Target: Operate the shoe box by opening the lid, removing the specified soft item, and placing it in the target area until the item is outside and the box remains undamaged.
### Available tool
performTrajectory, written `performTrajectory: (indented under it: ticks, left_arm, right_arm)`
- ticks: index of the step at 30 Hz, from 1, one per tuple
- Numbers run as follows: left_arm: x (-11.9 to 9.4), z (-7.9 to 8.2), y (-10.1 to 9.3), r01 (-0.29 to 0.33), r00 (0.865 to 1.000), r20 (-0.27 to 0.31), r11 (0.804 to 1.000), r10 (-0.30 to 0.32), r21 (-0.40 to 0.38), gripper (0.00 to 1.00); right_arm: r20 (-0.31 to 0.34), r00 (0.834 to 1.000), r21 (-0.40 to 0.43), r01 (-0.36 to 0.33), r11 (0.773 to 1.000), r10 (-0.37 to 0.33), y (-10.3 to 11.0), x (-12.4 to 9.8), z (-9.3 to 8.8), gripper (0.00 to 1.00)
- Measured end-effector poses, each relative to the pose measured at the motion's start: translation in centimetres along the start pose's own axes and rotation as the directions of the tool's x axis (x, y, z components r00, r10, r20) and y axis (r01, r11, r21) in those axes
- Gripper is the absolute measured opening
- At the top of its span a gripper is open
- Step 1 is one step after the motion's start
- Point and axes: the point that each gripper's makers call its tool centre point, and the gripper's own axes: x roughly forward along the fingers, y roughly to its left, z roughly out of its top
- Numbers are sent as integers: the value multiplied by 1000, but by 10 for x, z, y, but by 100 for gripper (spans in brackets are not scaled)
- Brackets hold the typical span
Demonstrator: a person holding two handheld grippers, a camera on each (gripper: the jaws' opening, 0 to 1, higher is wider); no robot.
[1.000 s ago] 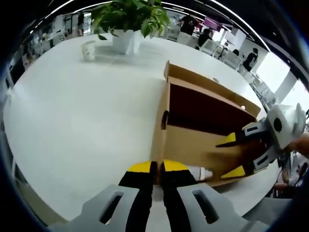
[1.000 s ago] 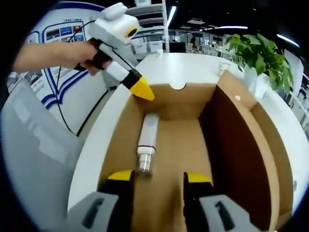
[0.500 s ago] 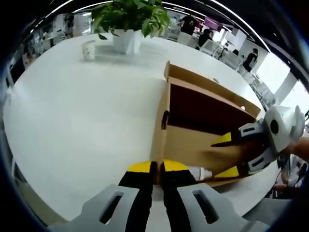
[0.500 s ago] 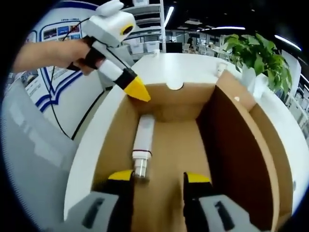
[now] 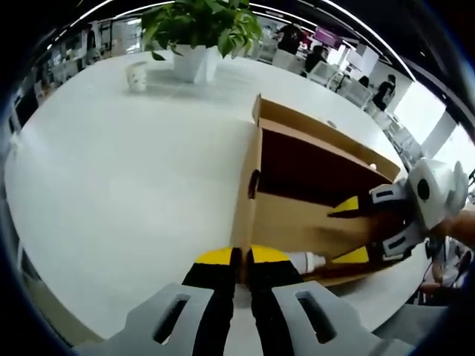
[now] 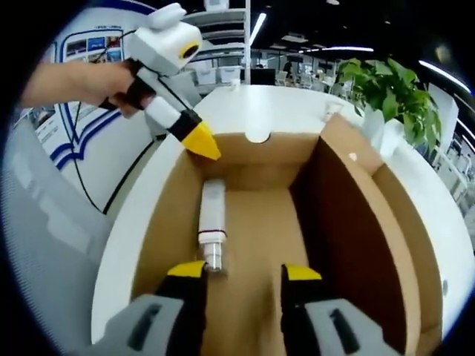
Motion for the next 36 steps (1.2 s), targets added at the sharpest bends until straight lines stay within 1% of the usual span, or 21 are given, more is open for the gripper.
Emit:
performTrajectory:
  ticks: [3,5,10,14,19,28,33,36]
  left_arm:
    - [-1,-1,-2,-1,1000,-2,1000,1,1,3]
    - [-2,-1,-2,-1,1000,-3,1000,1,0,3]
    - [-1,0,-1,0,1000,-1,1000,0,-3,3]
    - [1,1,1,1,1000,-1,1000,-1,-4,3]
    - [2,1,3,1,1000,-1,1000,-1,-6,3]
    - [0,0,0,-5,1000,-2,1000,5,7,4]
    - [1,0,1,-6,1000,2,1000,6,0,4]
    - [1,0,1,-7,1000,2,1000,7,-4,4]
  right_arm:
    - [0,1000,-5,-26,1000,26,7,0,-3,37]
    - [-16,999,-18,-35,999,34,10,2,-7,37]
    - [-19,999,0,-43,999,43,12,9,-9,33]
    - [-26,998,-12,-55,998,54,16,15,-9,32]
    - [-40,998,-16,-52,999,51,16,18,-12,28]
    - [-21,998,-42,-52,998,51,20,23,-4,20]
    - [-30,998,-77,-50,996,48,21,24,-2,16]
    - [-35,998,-96,-52,994,49,22,23,0,15]
